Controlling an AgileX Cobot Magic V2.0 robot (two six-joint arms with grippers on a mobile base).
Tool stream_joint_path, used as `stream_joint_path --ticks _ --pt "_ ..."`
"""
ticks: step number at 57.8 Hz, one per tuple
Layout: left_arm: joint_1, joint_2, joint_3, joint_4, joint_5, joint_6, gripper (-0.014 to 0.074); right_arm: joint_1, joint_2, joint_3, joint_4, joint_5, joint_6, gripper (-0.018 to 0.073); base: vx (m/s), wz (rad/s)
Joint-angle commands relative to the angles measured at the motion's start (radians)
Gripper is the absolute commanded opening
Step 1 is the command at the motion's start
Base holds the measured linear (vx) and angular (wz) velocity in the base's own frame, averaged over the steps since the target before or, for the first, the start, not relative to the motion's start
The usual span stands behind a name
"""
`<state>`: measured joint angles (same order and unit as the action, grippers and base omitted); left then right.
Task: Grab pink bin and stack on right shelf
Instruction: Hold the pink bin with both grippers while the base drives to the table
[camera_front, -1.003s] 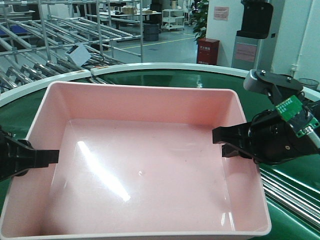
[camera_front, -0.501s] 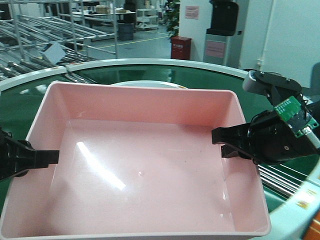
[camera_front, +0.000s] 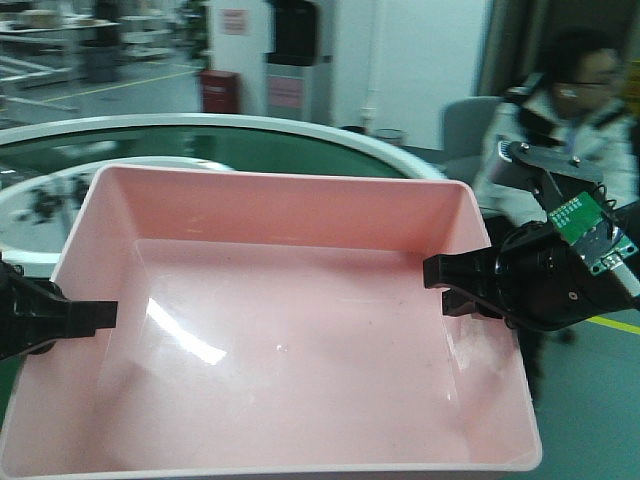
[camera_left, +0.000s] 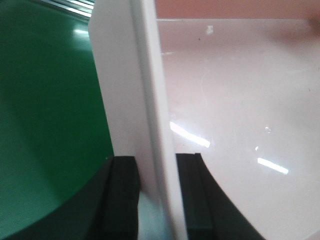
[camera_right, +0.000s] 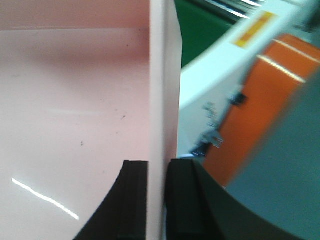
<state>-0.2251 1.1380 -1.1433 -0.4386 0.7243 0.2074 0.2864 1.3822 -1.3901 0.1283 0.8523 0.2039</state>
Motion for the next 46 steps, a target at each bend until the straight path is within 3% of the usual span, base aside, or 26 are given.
stream_joint_path --ticks 1,30,46 --pt "0.004 -0.030 -0.030 0.006 -0.051 0.021 -0.0008 -0.019 -0.034 -0.035 -0.068 -0.093 -0.013 -0.0008 -0.15 -0.86" --pt "0.004 -0.030 -0.030 0.006 -0.051 0.021 -0.0008 -0.019 -0.034 -0.035 -0.068 -0.093 -0.013 -0.0008 -0.08 -0.90" --pt "0.004 -0.030 -0.030 0.006 -0.051 0.021 -0.0008 -0.019 -0.034 -0.035 -0.068 -0.093 -0.013 -0.0008 0.09 -0.64"
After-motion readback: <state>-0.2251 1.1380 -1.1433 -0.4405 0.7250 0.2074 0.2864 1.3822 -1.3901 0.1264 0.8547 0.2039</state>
